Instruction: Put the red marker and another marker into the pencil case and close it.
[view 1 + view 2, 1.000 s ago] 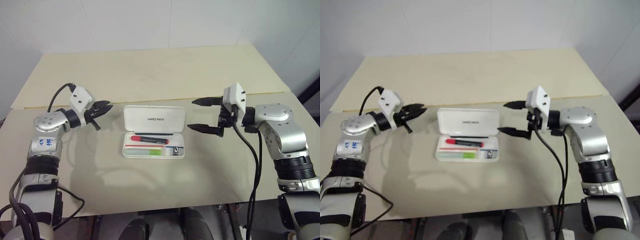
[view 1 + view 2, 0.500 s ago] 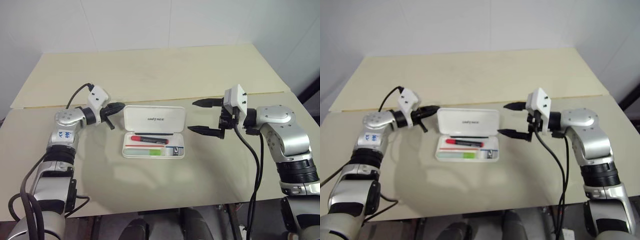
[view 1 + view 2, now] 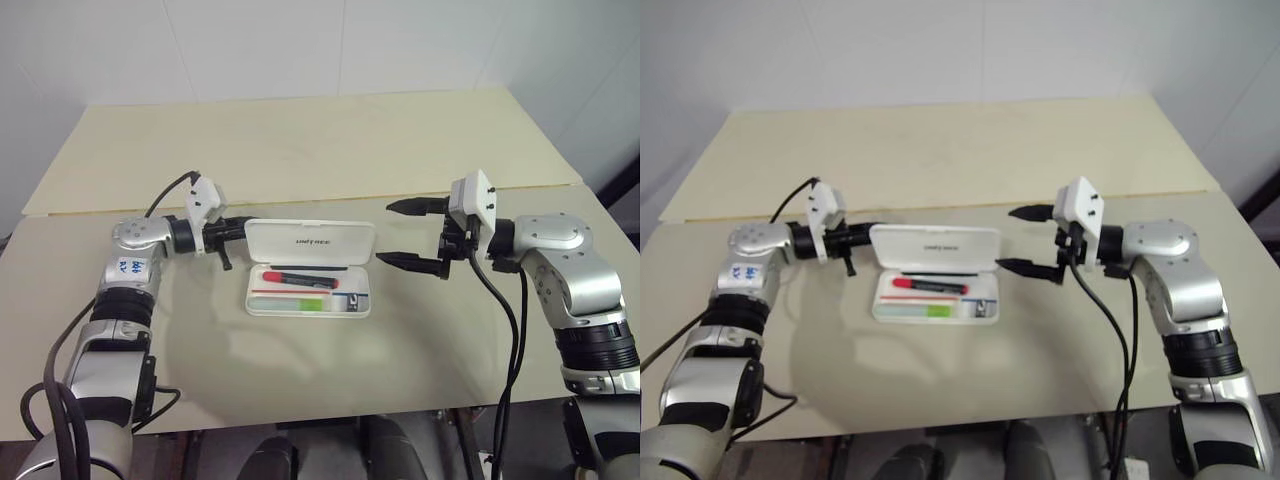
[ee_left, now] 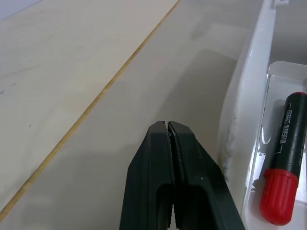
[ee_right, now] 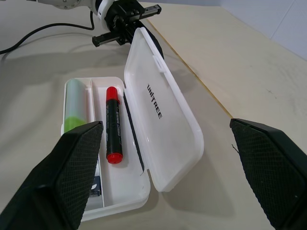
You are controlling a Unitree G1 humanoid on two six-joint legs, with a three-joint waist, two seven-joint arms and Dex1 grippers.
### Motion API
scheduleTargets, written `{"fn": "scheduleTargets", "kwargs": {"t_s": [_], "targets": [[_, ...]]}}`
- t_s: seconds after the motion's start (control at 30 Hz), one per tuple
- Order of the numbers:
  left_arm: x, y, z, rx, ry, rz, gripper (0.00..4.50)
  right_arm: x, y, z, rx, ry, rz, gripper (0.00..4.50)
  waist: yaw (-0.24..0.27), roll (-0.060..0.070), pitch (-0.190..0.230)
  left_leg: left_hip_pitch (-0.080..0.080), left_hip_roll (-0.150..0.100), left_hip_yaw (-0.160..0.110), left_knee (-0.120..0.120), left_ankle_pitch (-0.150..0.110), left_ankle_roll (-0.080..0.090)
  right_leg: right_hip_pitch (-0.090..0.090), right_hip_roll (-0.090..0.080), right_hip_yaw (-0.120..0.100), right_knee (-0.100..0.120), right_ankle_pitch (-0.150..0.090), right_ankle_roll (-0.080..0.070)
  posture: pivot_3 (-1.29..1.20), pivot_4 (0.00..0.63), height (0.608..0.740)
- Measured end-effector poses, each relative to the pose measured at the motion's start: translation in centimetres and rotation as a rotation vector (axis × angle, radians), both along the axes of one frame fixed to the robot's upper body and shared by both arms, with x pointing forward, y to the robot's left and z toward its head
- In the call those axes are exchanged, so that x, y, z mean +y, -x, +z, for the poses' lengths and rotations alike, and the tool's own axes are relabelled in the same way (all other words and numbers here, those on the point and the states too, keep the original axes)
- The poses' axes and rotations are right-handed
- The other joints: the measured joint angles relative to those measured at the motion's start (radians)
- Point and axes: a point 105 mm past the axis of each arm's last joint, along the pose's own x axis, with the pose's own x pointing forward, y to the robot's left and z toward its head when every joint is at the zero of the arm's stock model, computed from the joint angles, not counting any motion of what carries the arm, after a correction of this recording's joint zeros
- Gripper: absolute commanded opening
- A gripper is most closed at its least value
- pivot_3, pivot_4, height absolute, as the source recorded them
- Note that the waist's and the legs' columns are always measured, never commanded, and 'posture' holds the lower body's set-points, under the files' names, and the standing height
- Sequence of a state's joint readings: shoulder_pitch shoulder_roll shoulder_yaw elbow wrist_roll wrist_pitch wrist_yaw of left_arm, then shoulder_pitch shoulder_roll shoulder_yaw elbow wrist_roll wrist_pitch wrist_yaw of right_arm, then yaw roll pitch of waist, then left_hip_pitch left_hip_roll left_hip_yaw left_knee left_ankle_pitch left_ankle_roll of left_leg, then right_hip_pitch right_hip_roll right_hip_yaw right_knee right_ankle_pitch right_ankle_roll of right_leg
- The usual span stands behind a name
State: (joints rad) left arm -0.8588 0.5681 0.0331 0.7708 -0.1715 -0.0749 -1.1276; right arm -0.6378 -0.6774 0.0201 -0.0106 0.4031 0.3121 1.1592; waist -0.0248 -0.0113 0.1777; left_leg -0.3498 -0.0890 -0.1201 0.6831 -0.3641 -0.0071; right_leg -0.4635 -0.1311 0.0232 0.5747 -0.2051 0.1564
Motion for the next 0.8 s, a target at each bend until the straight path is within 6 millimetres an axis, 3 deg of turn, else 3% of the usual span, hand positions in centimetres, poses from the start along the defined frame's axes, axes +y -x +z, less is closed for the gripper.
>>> {"fn": "scheduleTargets", "kwargs": {"t_s": [0.13,0.3,0.8], "targets": [[-0.2,0.3,0.1,-0.008,-0.011,-0.027,0.05,0.0,0.0,0.0,-0.001,-0.002,-0.004,4.50,0.000,0.000,0.000,-0.001,0.000,-0.001,0.000,0.000,0.000,0.000,0.000,-0.001,0.000,0.000,0.000,0.00,0.150,0.740],[-1.6,2.1,-0.2,-0.006,-0.086,-0.161,0.05,0.0,-0.1,0.0,-0.003,-0.004,-0.007,4.50,0.000,0.000,0.000,-0.001,0.000,-0.001,0.000,0.000,0.000,0.000,-0.001,-0.004,0.000,0.000,0.000,0.00,0.150,0.740],[-1.2,5.1,-0.9,0.046,-0.209,-0.290,0.05,0.0,0.1,-0.3,0.001,-0.007,-0.018,4.50,0.000,0.000,0.000,-0.001,0.000,-0.001,0.001,0.000,0.000,0.000,-0.001,-0.004,0.000,0.000,-0.001,0.00,0.150,0.740]]}}
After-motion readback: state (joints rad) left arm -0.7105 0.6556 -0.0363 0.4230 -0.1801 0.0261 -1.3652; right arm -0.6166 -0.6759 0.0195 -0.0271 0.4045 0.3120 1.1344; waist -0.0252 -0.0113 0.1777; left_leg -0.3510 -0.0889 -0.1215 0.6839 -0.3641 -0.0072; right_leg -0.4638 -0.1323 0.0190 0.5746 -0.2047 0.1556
